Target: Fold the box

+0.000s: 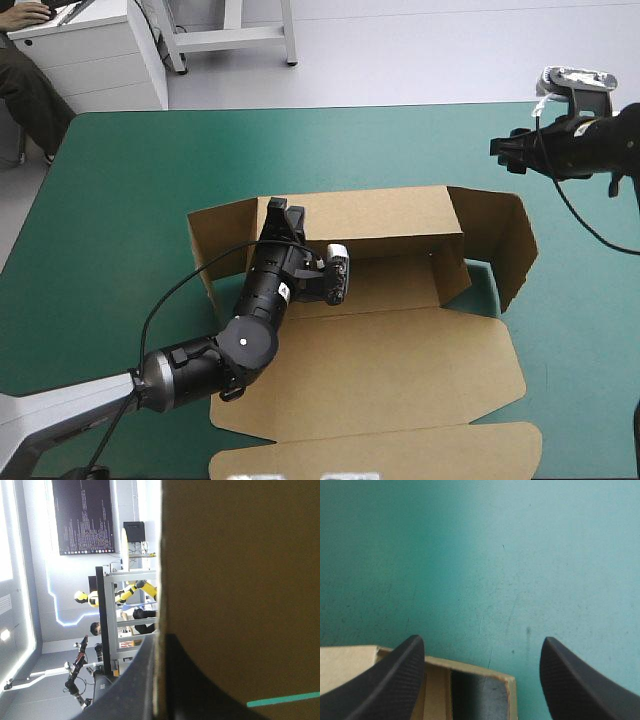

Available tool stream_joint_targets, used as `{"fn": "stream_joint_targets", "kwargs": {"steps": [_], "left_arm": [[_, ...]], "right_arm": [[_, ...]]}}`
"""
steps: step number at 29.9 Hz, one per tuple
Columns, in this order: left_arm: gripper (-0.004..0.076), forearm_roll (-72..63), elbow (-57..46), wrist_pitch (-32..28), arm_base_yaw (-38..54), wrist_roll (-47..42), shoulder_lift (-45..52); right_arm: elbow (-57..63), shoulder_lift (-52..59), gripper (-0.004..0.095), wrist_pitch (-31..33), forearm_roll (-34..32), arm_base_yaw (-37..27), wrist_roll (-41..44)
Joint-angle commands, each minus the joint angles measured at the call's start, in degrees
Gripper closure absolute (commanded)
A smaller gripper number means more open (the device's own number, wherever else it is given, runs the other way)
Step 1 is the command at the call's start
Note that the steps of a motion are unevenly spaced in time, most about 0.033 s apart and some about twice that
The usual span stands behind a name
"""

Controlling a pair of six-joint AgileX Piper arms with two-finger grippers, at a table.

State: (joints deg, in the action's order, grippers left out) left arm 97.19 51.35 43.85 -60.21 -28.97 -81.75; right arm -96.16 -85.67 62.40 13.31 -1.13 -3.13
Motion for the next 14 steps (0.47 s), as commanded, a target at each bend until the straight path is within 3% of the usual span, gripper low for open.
{"fn": "stream_joint_targets", "kwargs": {"steps": [1,8,14], "left_arm": [[0.0734,6.1,1.8,2.5,-0.3,-0.8,2.0],[0.0734,6.1,1.8,2.5,-0.3,-0.8,2.0],[0.0734,6.1,1.8,2.5,-0.3,-0.7,2.0]], "right_arm": [[-5.5,-3.2,0.0302,-0.4,2.3,-1.1,-2.1],[-8.8,-10.4,0.0302,1.4,1.3,-1.1,-2.9],[-8.8,-12.6,0.0302,8.9,1.3,-1.1,-6.8]]}}
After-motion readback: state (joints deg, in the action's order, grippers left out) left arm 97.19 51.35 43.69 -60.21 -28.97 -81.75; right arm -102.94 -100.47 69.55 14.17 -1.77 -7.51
